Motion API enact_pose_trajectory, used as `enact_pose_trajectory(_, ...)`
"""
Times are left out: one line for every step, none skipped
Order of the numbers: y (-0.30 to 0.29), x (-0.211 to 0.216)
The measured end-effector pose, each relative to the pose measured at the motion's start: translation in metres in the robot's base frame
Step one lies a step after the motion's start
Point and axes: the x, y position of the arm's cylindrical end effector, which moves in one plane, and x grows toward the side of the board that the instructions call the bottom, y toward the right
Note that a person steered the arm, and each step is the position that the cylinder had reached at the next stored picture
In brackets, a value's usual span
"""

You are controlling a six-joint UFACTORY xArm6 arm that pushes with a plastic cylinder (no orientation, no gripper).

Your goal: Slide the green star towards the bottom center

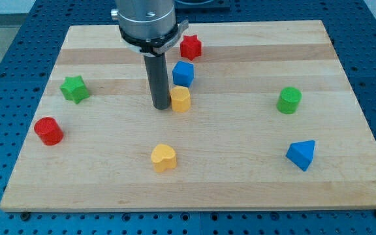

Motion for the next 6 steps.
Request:
enact_pose_trajectory(-0.029, -0.003)
enact_pose_trajectory(-0.120, -0.013)
enact_pose_trajectory(-0.122, -0.075)
enact_pose_trajectory(-0.182, -0.076)
enact_pose_trajectory(-0.183, -0.026)
enact_pose_trajectory(-0.167, 0.003)
